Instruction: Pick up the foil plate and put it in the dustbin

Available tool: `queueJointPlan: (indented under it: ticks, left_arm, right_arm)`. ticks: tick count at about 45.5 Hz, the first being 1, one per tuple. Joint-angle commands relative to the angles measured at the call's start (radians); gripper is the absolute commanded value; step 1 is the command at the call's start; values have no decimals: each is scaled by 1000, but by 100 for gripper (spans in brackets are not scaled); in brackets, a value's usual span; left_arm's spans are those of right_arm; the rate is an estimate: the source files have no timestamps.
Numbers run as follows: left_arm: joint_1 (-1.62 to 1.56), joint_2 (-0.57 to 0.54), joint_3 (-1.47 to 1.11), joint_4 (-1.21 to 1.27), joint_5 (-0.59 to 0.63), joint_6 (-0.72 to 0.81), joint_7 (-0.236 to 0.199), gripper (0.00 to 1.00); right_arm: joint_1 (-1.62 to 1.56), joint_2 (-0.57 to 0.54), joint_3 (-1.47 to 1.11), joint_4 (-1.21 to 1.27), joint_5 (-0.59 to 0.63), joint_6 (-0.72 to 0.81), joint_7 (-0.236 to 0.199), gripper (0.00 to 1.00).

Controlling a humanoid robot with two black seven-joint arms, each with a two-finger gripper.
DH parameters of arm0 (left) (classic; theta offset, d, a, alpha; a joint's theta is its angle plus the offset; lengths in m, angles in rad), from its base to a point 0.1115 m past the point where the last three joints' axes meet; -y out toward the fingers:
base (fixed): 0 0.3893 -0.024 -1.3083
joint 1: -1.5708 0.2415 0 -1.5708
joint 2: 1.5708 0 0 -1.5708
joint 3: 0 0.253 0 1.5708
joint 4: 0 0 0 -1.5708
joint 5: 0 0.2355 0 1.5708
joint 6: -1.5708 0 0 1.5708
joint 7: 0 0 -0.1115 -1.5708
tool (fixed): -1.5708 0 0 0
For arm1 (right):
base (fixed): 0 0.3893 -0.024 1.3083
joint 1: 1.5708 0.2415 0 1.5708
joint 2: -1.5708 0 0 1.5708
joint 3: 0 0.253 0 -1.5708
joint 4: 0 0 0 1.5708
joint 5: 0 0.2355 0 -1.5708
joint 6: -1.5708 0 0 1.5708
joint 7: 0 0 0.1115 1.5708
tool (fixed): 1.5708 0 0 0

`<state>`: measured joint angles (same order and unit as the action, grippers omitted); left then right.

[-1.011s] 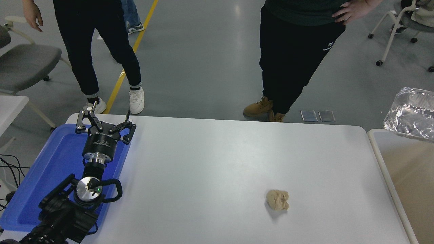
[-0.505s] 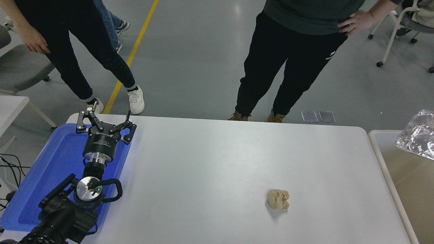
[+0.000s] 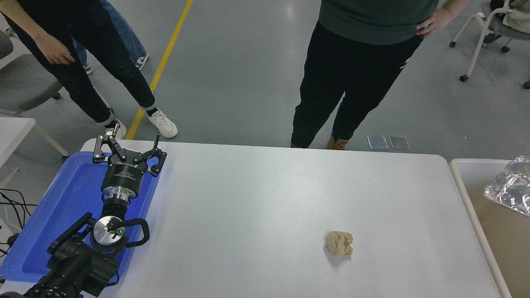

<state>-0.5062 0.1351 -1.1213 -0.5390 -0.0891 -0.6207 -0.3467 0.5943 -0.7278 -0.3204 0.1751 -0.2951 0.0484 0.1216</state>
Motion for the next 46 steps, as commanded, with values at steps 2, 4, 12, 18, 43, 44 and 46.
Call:
queueJointPlan:
  ticks: [2, 4, 12, 18, 43, 44, 46]
  left_arm:
    - [0, 0, 0, 1, -1, 1, 0, 100]
    - [-2, 0, 0, 1, -1, 1, 0, 100]
    - [0, 0, 0, 1, -1, 1, 0, 100]
    - [-2, 0, 0, 1, -1, 1, 0, 100]
    - [-2, 0, 0, 1, -1, 1, 0, 100]
    - [0, 0, 0, 1, -1, 1, -1, 100]
    - [0, 0, 0, 1, -1, 1, 0, 100]
  right_arm:
    - [-42, 14, 1, -11, 19, -16, 7, 0]
    - [-42, 14, 1, -11, 19, -16, 7, 0]
    - [-42, 13, 3, -13, 19, -16, 12, 0]
    - [-44, 13, 15, -13, 19, -16, 15, 0]
    - [-64, 22, 24, -26, 33, -18, 30, 16]
    - [-64, 22, 24, -26, 33, -13, 32, 49]
    - [-64, 22, 23, -25, 33, -10, 35, 100]
